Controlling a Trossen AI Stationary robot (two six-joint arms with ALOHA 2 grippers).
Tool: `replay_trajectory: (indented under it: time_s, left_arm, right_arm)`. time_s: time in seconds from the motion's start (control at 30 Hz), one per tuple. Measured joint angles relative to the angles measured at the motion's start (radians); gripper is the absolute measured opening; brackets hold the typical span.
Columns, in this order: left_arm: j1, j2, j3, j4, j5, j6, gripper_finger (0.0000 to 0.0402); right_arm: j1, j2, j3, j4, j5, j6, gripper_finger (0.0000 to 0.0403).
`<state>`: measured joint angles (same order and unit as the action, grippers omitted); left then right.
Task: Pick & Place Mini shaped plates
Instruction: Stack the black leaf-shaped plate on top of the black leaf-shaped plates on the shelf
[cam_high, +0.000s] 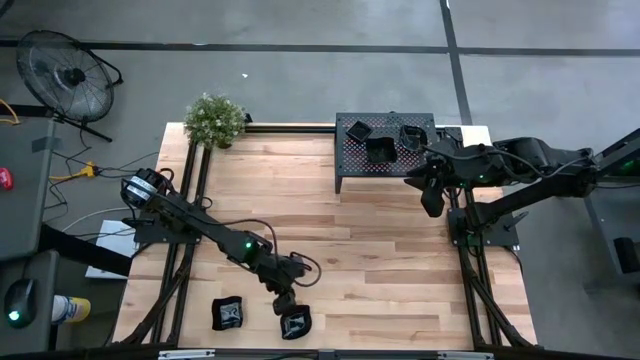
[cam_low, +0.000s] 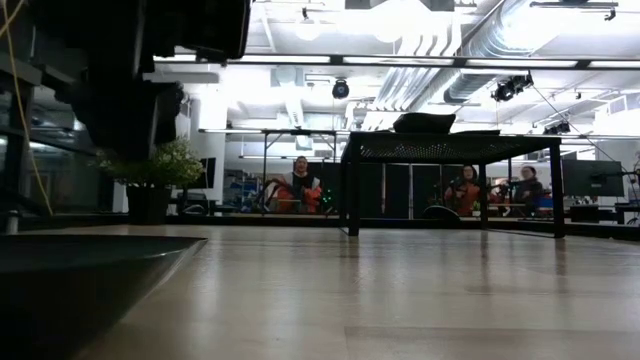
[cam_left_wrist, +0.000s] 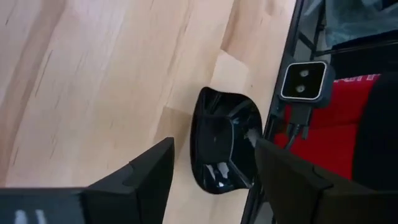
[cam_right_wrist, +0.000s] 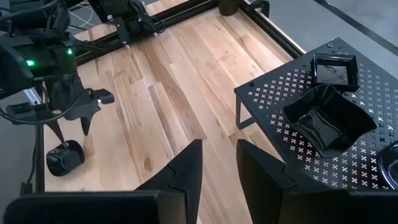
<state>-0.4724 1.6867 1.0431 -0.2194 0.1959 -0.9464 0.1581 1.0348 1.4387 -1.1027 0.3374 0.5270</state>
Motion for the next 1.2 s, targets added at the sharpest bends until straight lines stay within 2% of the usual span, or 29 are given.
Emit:
replay_trajectory:
  time_s: [0.13,0.47,0.8,1.03,1.2]
  left_arm:
    - [-0.006,0.0,0.008,-0.005,-0.017,0.015,0.0221]
    - [-0.013,0.0,0.13,-0.232,-0.096,0.128,0.0221]
    - [-0.027,0.116,0.197,-0.303,-0.017,0.176,0.022]
    - [-0.025,0.121,0.241,-0.393,-0.071,0.2,0.022]
    - [-0.025,0.12,0.246,-0.441,-0.072,0.21,0.022]
  right_arm:
    - [0.0,0.0,0.0,0.0,0.0,0.0,0.0094]
    - [0.0,0.0,0.0,0.0,0.004,0.0,0.0094]
    - [0.0,0.0,0.0,0.007,-0.003,0.015,0.0094]
    - [0.0,0.0,0.0,0.008,0.0,0.015,0.0094]
    - [0.0,0.0,0.0,0.008,-0.005,0.015,0.0094]
